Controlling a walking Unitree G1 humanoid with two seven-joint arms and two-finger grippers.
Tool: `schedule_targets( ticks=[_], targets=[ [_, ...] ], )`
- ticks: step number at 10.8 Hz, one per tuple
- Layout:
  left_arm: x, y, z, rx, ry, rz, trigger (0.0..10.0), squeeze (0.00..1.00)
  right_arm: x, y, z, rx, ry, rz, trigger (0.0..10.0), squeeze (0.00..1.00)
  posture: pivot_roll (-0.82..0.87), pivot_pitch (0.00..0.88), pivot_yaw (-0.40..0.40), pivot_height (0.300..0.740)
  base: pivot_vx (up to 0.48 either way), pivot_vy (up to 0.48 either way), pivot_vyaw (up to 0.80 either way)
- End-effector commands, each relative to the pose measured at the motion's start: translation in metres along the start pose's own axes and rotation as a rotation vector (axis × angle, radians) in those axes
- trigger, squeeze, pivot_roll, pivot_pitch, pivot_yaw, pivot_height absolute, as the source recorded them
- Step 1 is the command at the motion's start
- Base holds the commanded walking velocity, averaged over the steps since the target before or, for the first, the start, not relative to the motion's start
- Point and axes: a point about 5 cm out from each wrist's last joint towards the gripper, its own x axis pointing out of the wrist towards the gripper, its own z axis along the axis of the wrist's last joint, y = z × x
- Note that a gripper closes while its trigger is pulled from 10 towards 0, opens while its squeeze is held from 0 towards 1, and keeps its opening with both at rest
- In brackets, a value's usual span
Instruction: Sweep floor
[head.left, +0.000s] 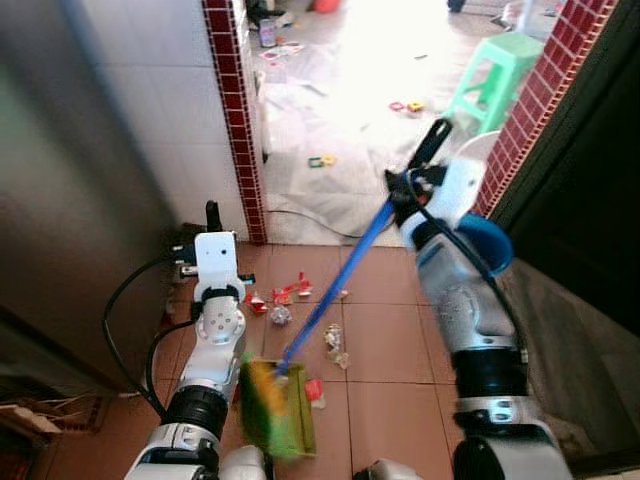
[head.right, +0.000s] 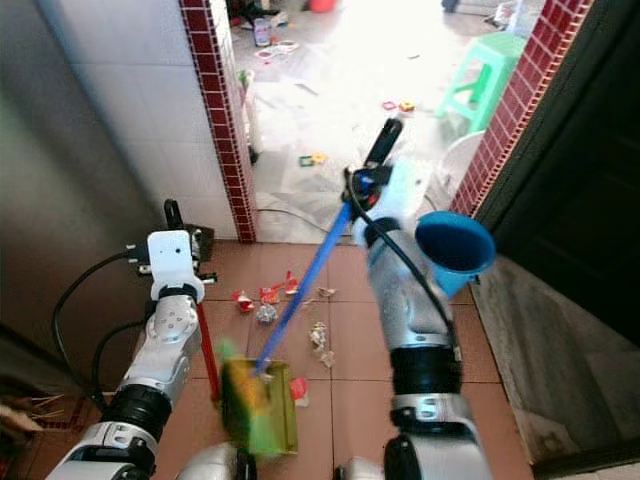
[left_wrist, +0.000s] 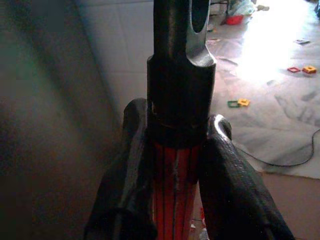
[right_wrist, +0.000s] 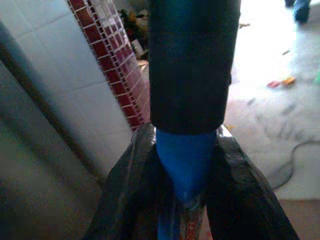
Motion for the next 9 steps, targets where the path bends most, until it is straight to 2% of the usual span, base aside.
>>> schedule_targets(
  ticks=[1,2,3,5,6,8,9],
  targets=[
    [0.002,-0.001,0.001,0.003,0.0,-0.001,10.0,0.0,0.002,0.01,0.029,-0.101,-0.132,0.06,10.0,0.0,-0.06,0.049,0.003,0.74,0.0,0.0,0.0],
    [0.002,-0.001,0.001,0.004,-0.002,-0.008,10.0,0.0,0.001,0.013,0.035,-0.215,-0.173,0.091,10.0,0.0,-0.06,0.049,0.003,0.74,0.0,0.0,0.0],
    [0.001,0.001,0.004,-0.022,-0.02,-0.011,10.0,0.0,-0.001,0.006,0.034,-0.287,-0.184,0.067,10.0,0.0,-0.06,0.049,0.006,0.74,0.0,0.0,0.0],
    [0.002,0.006,0.005,-0.009,-0.019,-0.032,10.0,0.0,-0.004,-0.001,0.032,-0.35,-0.188,0.04,10.0,0.0,-0.06,0.049,0.006,0.74,0.0,0.0,0.0],
    [0.002,0.011,0.007,-0.037,-0.01,-0.041,10.0,0.0,-0.007,-0.006,0.03,-0.397,-0.186,0.024,10.0,0.0,-0.06,0.046,0.007,0.74,0.0,0.0,0.0],
    [-0.002,0.017,0.01,0.032,-0.05,-0.051,10.0,0.0,-0.011,-0.019,0.027,-0.517,-0.163,-0.042,10.0,0.0,-0.06,0.045,0.008,0.74,0.0,0.0,0.0],
    [-0.006,0.021,0.01,0.057,-0.052,-0.052,10.0,0.0,-0.013,-0.027,0.021,-0.536,-0.124,-0.086,10.0,0.0,-0.06,0.047,0.009,0.74,0.0,0.0,0.0]
  ],
)
